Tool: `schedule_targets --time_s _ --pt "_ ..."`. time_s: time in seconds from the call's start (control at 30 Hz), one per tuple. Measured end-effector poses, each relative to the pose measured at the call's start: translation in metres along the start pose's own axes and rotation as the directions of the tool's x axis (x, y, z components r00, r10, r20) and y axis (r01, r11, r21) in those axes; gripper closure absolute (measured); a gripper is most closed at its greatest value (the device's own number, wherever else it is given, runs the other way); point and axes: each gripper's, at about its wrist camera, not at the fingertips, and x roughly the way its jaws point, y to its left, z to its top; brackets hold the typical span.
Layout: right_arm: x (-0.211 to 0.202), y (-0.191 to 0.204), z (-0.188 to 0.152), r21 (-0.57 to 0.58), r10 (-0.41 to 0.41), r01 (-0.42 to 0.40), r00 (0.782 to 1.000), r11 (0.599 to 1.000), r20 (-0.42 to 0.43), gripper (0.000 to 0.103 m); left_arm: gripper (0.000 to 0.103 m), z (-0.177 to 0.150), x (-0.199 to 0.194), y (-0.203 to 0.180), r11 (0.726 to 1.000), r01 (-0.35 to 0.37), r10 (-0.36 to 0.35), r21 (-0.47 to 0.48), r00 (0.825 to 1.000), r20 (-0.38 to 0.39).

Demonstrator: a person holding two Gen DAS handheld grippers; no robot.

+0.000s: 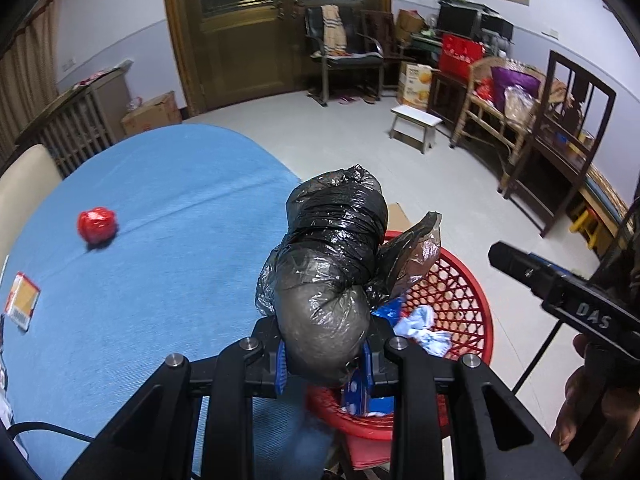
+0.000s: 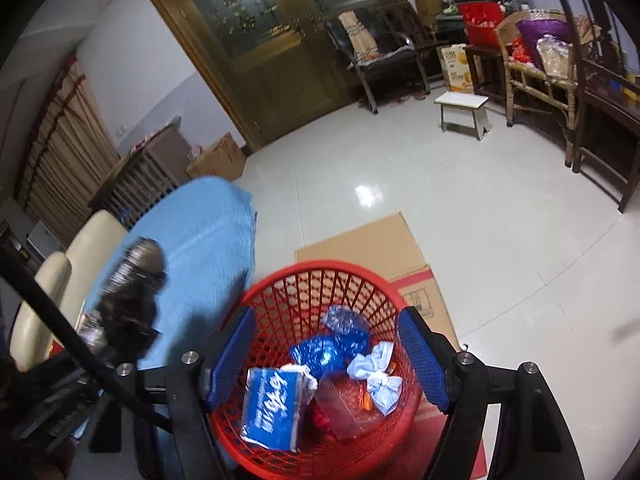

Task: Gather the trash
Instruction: 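Drop the black garbage bag into the red basket by opening the left tool, then bring both open tools back over the table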

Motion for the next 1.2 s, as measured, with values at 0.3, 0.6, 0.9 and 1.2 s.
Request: schedule_targets --time_s 0.3,0.6,0.9,1.2 --pt "-0.011 -0.01 0.005 0.028 -0.003 0.003 1.0 1.0 0.025 0.025 0.037 0.008 0.019 -0.009 0.999 0.046 -0.045 0.011 0.997 -0.061" --pt "-0.013 0.004 0.003 0.007 0.005 -0.005 1.0 1.0 0.027 0.025 0.028 -0.003 -0.01 0.028 0.999 -0.005 0.005 -0.041 1.0 0.009" --pt "0.005 0.045 -0.015 -0.07 0.049 -0.052 0.998 0.996 -0.048 0.025 0.028 -0.04 -0.037 0.103 0.972 -0.094 0.099 -0.214 0.995 0.013" --pt "0.022 0.113 -0.038 -0.199 0.094 -0.119 0.987 0.973 -0.13 0.025 0.028 -0.081 -0.057 0.172 0.917 -0.178 0.191 -0.357 0.981 0.002"
